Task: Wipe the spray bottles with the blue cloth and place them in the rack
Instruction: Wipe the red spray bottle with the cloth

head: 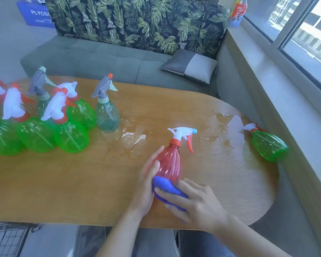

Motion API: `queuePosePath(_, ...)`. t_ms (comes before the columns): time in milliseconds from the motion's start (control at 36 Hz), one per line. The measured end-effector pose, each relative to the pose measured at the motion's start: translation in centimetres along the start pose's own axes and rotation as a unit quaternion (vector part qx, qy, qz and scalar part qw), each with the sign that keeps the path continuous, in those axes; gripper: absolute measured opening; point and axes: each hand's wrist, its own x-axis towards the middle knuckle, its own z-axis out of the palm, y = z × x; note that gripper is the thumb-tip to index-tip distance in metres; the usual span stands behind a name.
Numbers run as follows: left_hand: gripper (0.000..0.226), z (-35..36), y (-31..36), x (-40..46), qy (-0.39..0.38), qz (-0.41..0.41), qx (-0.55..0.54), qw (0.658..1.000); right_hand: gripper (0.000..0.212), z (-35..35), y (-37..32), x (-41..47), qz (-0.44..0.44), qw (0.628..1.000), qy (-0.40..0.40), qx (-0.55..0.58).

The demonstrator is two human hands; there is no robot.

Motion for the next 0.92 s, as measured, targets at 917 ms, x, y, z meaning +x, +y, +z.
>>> queuePosePath(917,0.056,0.5,1.0,-0.4,0.044,-0.018,-0.053,0.998,0.038,-0.2,-0.7,0.4,0.236,0.953,0.092,0.165)
